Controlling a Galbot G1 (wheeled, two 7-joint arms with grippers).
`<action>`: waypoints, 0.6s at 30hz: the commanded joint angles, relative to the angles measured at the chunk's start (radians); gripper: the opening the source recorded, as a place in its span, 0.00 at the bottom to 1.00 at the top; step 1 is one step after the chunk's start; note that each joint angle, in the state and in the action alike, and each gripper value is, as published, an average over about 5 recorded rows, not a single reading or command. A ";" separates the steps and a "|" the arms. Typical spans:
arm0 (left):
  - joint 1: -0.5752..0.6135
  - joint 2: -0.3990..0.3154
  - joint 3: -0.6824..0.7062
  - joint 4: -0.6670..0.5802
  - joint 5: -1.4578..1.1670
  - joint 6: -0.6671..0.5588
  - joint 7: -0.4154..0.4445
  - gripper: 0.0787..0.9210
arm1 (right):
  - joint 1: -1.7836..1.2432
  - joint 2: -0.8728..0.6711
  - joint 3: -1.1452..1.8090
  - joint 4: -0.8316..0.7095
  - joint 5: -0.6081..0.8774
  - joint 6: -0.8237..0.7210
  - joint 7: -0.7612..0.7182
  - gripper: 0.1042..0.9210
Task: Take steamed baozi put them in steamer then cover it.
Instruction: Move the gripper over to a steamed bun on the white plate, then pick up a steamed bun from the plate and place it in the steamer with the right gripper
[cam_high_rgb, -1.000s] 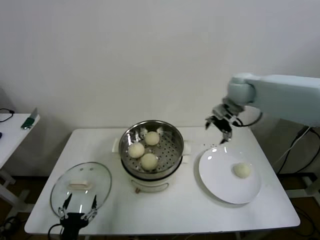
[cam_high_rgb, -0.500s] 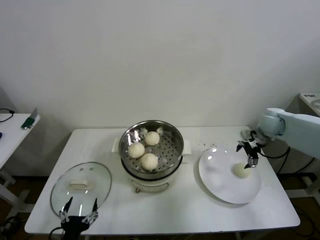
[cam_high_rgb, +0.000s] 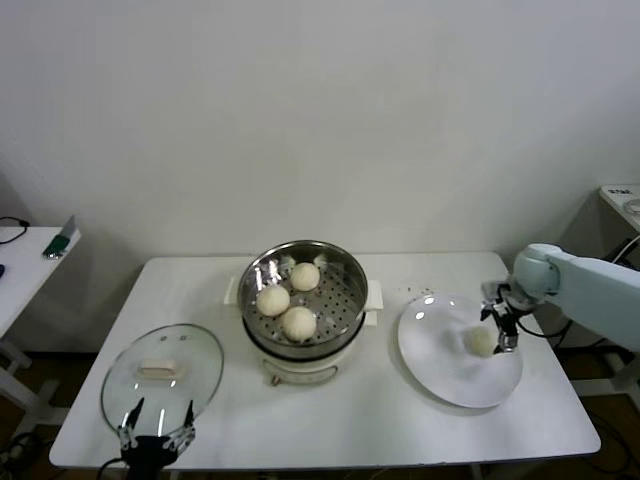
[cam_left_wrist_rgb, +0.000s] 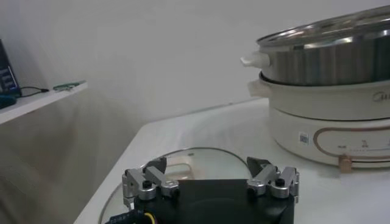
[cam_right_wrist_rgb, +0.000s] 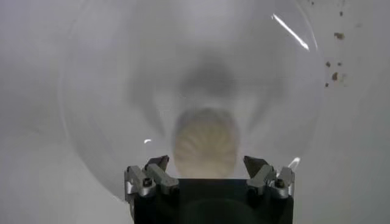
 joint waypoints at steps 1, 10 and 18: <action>-0.001 0.001 -0.001 0.004 0.002 0.000 0.000 0.88 | -0.079 0.025 0.063 -0.063 -0.037 -0.003 0.011 0.86; -0.006 0.003 0.001 -0.001 0.001 0.002 0.000 0.88 | 0.007 0.008 0.016 -0.009 0.000 -0.015 -0.003 0.73; -0.006 0.007 0.004 -0.007 -0.002 0.002 0.000 0.88 | 0.425 0.025 -0.256 0.152 0.243 -0.015 -0.035 0.68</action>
